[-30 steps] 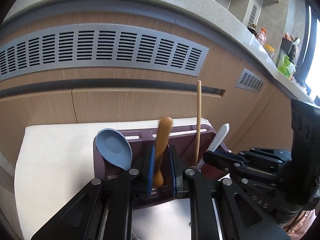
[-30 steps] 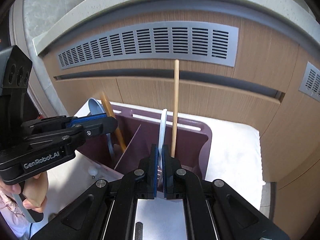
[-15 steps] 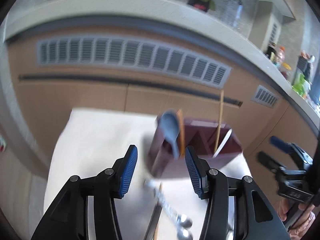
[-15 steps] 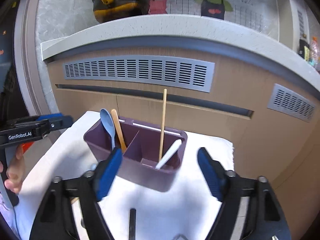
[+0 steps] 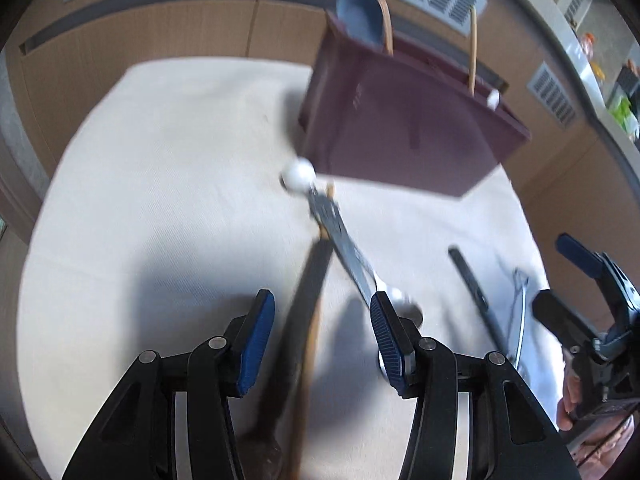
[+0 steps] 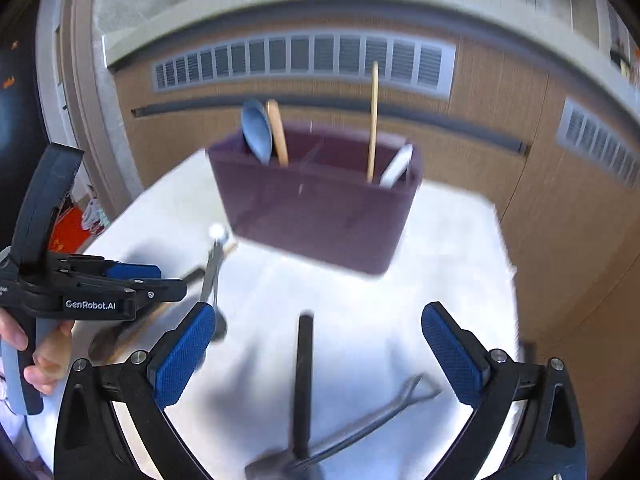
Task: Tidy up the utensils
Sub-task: 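Move the left tool to the ball-handled metal spoon while the right tool approaches the black spatula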
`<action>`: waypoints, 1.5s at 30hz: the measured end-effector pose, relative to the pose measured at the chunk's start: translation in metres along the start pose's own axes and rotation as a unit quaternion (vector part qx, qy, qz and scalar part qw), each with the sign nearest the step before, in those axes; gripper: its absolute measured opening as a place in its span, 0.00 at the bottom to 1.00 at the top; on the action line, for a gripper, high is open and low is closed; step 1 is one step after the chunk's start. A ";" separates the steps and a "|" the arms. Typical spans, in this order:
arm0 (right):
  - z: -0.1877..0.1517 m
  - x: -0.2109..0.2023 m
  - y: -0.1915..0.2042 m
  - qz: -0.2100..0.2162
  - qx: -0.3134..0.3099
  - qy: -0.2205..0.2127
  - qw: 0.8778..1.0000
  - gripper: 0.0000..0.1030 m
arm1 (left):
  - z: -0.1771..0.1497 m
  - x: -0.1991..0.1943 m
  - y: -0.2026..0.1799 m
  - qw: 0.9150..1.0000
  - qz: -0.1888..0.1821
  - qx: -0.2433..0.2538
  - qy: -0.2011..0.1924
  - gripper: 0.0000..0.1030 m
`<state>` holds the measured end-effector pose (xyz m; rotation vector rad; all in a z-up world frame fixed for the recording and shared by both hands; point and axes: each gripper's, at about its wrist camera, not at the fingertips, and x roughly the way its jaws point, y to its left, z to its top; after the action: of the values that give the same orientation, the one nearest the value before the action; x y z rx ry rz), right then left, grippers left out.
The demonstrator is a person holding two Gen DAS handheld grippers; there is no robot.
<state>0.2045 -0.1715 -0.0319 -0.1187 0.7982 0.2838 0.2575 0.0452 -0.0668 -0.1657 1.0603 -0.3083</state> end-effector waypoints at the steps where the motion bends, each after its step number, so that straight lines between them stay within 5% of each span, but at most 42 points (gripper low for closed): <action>1: -0.005 0.005 0.000 -0.001 -0.001 0.014 1.000 0.99 | -0.003 -0.001 -0.004 1.000 0.008 0.010 -0.006 0.50; 7: -0.036 0.019 -0.003 0.017 0.004 0.065 0.998 0.92 | -0.009 -0.001 -0.015 1.000 -0.007 0.020 0.008 0.52; 9: -0.043 0.023 0.002 0.021 -0.003 0.084 0.996 0.68 | -0.006 0.001 -0.018 1.000 -0.012 0.012 0.010 0.52; 15: -0.052 0.012 0.014 0.023 -0.017 0.094 0.995 0.32 | 0.016 0.002 -0.009 0.999 0.020 -0.027 -0.011 0.52; 20: -0.063 0.001 0.021 0.041 -0.020 0.096 0.994 0.31 | 0.046 0.011 0.006 0.997 0.032 -0.067 -0.009 0.52; 28: -0.069 -0.015 0.013 0.048 0.006 0.077 0.996 0.37 | 0.080 0.048 -0.007 0.995 0.092 -0.049 0.002 0.52; 33: -0.069 -0.028 0.010 -0.002 -0.025 0.054 0.998 0.77 | 0.056 0.040 -0.026 0.994 0.102 0.022 -0.017 0.31; 36: -0.068 -0.030 0.016 -0.014 -0.054 0.047 0.997 0.88 | 0.030 0.030 -0.040 0.992 0.100 0.070 -0.022 0.24; 39: -0.063 -0.030 0.021 -0.011 -0.071 0.041 0.997 0.98 | 0.000 0.017 -0.052 0.991 0.069 0.112 -0.012 0.24; 45: -0.050 -0.019 0.018 -0.002 -0.039 0.048 0.998 0.99 | -0.032 -0.013 -0.051 0.992 -0.002 0.129 -0.005 0.24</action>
<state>0.1521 -0.1692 -0.0526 -0.2084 0.8819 0.3075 0.2156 0.0020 -0.0571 0.0627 1.0003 -0.4446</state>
